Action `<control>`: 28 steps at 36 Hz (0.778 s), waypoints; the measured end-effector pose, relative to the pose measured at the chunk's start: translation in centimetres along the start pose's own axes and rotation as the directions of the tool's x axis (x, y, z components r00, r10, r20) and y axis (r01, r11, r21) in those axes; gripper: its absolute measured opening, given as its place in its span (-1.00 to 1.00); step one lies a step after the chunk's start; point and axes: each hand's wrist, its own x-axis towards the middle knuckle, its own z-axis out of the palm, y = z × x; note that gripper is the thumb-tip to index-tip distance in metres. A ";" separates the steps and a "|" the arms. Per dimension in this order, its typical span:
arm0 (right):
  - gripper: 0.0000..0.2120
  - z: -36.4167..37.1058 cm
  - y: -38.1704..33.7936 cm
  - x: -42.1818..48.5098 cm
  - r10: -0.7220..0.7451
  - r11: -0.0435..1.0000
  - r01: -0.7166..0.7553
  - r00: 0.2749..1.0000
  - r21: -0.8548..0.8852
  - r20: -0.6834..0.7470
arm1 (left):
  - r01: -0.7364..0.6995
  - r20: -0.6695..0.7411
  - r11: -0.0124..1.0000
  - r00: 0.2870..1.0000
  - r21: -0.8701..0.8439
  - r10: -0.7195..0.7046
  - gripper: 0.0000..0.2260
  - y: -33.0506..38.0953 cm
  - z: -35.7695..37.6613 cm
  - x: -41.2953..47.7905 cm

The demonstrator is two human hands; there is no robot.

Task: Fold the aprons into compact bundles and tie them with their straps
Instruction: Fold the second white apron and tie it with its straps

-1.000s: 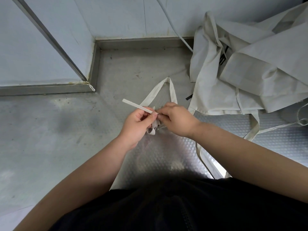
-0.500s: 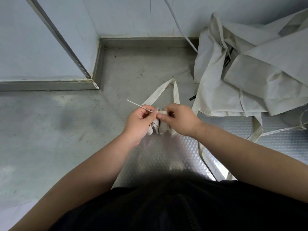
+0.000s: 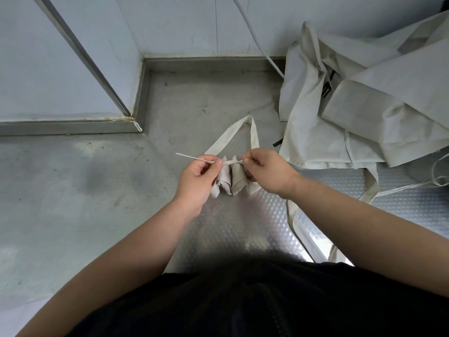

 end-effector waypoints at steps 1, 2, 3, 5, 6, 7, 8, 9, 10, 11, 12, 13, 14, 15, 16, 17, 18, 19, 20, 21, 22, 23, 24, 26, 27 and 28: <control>-0.74 0.0 0.2 0.0 0.013 1.000 -0.013 1.000 -0.013 -0.006 | -0.005 0.002 1.000 1.000 0.012 0.005 -0.86 -0.1 -0.1 0.0; -0.76 0.0 0.3 0.0 0.036 0.999 -0.036 0.999 -0.005 -0.023 | -0.010 -0.007 1.000 1.000 0.014 0.010 -0.85 -0.2 -0.2 0.0; -0.76 0.0 0.5 0.0 0.067 0.997 -0.066 0.997 0.042 -0.046 | -0.014 -0.023 1.000 1.000 0.009 0.015 -0.83 -0.2 -0.3 0.0; -0.75 0.0 0.7 0.0 0.148 0.971 -0.129 0.985 0.202 -0.085 | -0.031 -0.048 0.999 0.998 0.015 0.032 -0.80 -0.3 -0.5 -0.2; -0.75 0.0 0.8 0.1 0.188 0.947 -0.156 0.978 0.279 -0.093 | -0.037 -0.053 0.999 0.998 0.026 0.038 -0.79 -0.4 -0.6 -0.4; -0.76 0.2 0.8 0.0 0.225 0.922 -0.182 0.970 0.341 -0.093 | -0.040 -0.053 0.999 0.998 0.036 0.042 -0.78 -0.5 -0.5 -0.6; -0.79 0.4 0.9 0.0 0.259 0.902 -0.205 0.961 0.380 -0.097 | -0.039 -0.048 0.998 0.998 0.039 0.041 -0.78 -0.5 -0.4 -0.9; -0.82 0.6 1.1 -0.1 0.291 0.891 -0.228 0.950 0.393 -0.110 | -0.034 -0.038 0.999 0.999 0.036 0.036 -0.78 -0.7 -0.3 -1.2; -0.83 0.8 1.2 -0.1 0.317 0.890 -0.245 0.939 0.385 -0.133 | -0.029 -0.016 0.999 0.999 0.030 0.029 -0.78 -0.7 0.0 -1.5; -0.82 0.9 1.4 -0.1 0.333 0.895 -0.261 0.930 0.362 -0.154 | -0.018 0.013 0.999 1.000 0.027 0.018 -0.79 -0.7 0.2 -1.7; -0.80 0.9 1.5 -0.1 0.341 0.902 -0.271 0.925 0.337 -0.169 | -0.010 0.039 1.000 0.999 0.030 0.008 -0.79 -0.7 0.5 -1.9; -0.79 0.9 1.5 0.0 0.347 0.904 -0.279 0.921 0.324 -0.175 | -0.012 0.057 0.999 0.998 0.040 0.010 -0.79 -0.6 0.5 -2.1; -0.79 0.8 1.4 0.0 0.350 0.903 -0.281 0.920 0.326 -0.176 | -0.026 0.066 0.998 0.998 0.060 0.022 -0.79 -0.6 0.6 -2.2; -0.80 0.7 1.3 0.0 0.349 0.900 -0.277 0.920 0.335 -0.176 | -0.050 0.068 0.994 0.997 0.094 0.043 -0.78 -0.5 0.5 -2.2; -0.81 0.6 1.1 0.1 0.344 0.901 -0.271 0.922 0.339 -0.177 | -0.074 0.060 0.989 0.996 0.127 0.067 -0.77 -0.4 0.4 -2.0; -0.82 0.6 1.0 0.1 0.340 0.904 -0.267 0.923 0.335 -0.182 | -0.091 0.045 0.985 0.995 0.146 0.085 -0.76 -0.4 0.3 -1.9; -0.82 0.6 0.9 0.2 0.342 0.905 -0.268 0.921 0.331 -0.187 | -0.100 0.027 0.984 0.995 0.145 0.097 -0.75 -0.3 0.2 -1.8; -0.82 0.7 0.8 0.2 0.352 0.901 -0.280 0.918 0.331 -0.183 | -0.105 0.009 0.986 0.994 0.128 0.104 -0.74 -0.3 0.2 -1.7; -0.81 0.7 0.7 0.2 0.371 0.894 -0.302 0.914 0.331 -0.167 | -0.105 -0.001 0.989 0.994 0.102 0.105 -0.74 -0.3 0.2 -1.8; -0.80 0.7 0.7 0.3 0.393 0.883 -0.328 0.908 0.337 -0.146 | -0.103 0.007 0.992 0.995 0.074 0.102 -0.75 -0.1 0.4 -1.9; -0.79 0.6 0.7 0.4 0.412 0.871 -0.351 0.903 0.345 -0.120 | -0.103 0.034 0.993 0.994 0.049 0.102 -0.75 0.1 0.7 -2.2; -0.80 0.3 0.7 0.5 0.423 0.861 -0.365 0.900 0.354 -0.102 | -0.104 0.072 0.994 0.992 0.031 0.101 -0.76 0.3 1.0 -2.3; -0.81 0.1 0.7 0.6 0.422 0.863 -0.364 0.900 0.352 -0.105 | -0.102 0.112 0.995 0.989 0.023 0.098 -0.77 0.4 1.3 -2.5; -0.83 -0.3 0.8 0.9 0.352 0.917 -0.302 0.919 0.259 -0.179 | -0.107 0.160 0.992 0.982 0.063 0.096 -0.77 0.6 1.5 -2.6; -0.80 -0.3 0.9 0.9 0.294 0.951 -0.260 0.929 0.169 -0.223 | -0.109 0.165 0.990 0.982 0.087 0.094 -0.78 0.6 1.6 -2.5; -0.73 -0.3 0.9 0.8 0.236 0.972 -0.229 0.937 0.058 -0.258 | -0.103 0.153 0.990 0.984 0.099 0.087 -0.78 0.5 1.6 -2.4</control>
